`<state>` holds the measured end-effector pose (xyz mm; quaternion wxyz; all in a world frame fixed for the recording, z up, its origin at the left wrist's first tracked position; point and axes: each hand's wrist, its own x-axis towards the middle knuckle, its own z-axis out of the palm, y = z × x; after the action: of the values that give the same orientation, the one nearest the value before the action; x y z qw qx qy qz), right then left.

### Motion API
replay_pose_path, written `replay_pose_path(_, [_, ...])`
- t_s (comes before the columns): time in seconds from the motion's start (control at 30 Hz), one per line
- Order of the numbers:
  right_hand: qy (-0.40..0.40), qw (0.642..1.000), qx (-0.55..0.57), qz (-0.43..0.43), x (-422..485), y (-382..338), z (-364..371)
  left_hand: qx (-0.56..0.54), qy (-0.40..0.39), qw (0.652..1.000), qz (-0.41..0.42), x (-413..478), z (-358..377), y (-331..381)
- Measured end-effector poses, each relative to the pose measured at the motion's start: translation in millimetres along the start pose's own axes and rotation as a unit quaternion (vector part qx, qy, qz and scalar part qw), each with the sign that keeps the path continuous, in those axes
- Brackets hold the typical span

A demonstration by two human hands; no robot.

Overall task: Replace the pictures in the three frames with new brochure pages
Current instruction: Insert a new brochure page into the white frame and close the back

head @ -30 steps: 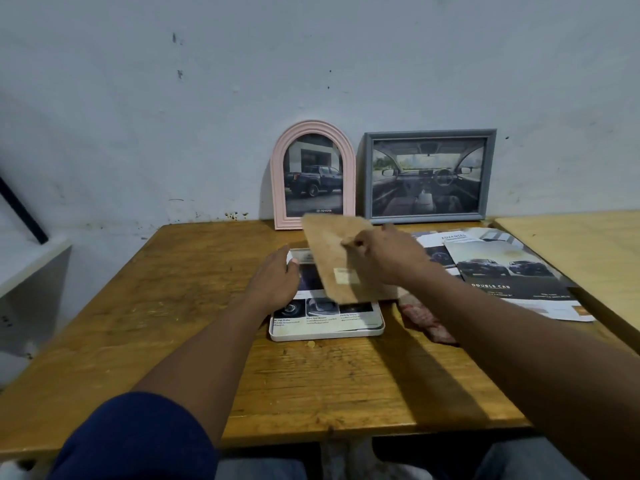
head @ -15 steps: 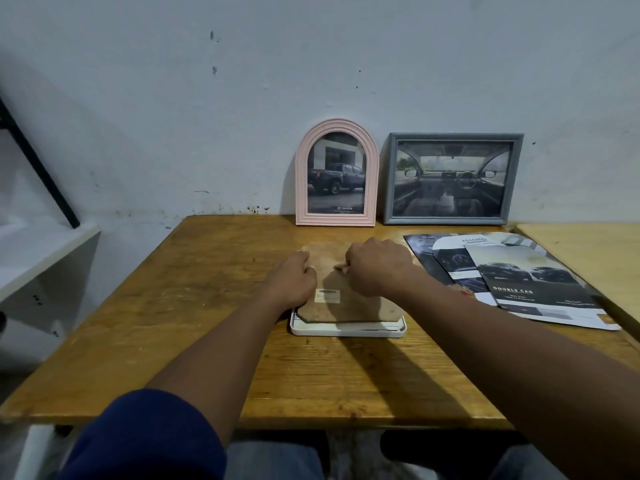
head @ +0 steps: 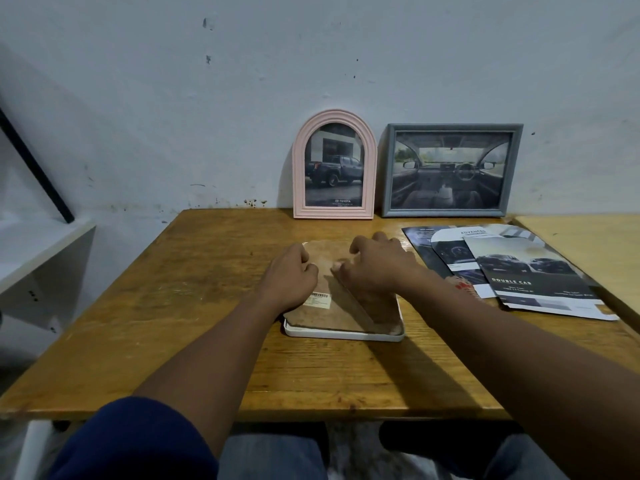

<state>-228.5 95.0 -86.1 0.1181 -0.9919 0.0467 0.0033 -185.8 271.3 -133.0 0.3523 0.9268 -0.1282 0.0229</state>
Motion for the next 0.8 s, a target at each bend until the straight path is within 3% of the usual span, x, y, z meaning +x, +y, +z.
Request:
replay_pose_path(0.13, [-0.006, 0.998, 0.061, 0.015, 6, 17, 21, -0.033, 0.028, 0.999, -0.004, -1, 0, 1])
replay_pose_path(0.33, [0.023, 0.997, 0.061, -0.052, 11, 33, 27, -0.048, -0.009, 0.999, -0.011, 0, 0, -4])
replay_pose_path(0.5, [0.011, 0.992, 0.089, -0.092, 8, 51, 26, -0.076, 0.039, 0.996, 0.004, -2, 2, -6])
replay_pose_path(0.67, [0.054, 0.985, 0.152, -0.069, 15, 50, 28, -0.117, 0.064, 0.991, -0.013, -3, 1, -8])
replay_pose_path(0.8, [0.032, 0.992, 0.113, -0.043, 30, 38, 26, -0.164, 0.063, 0.984, -0.036, -3, -2, -4])
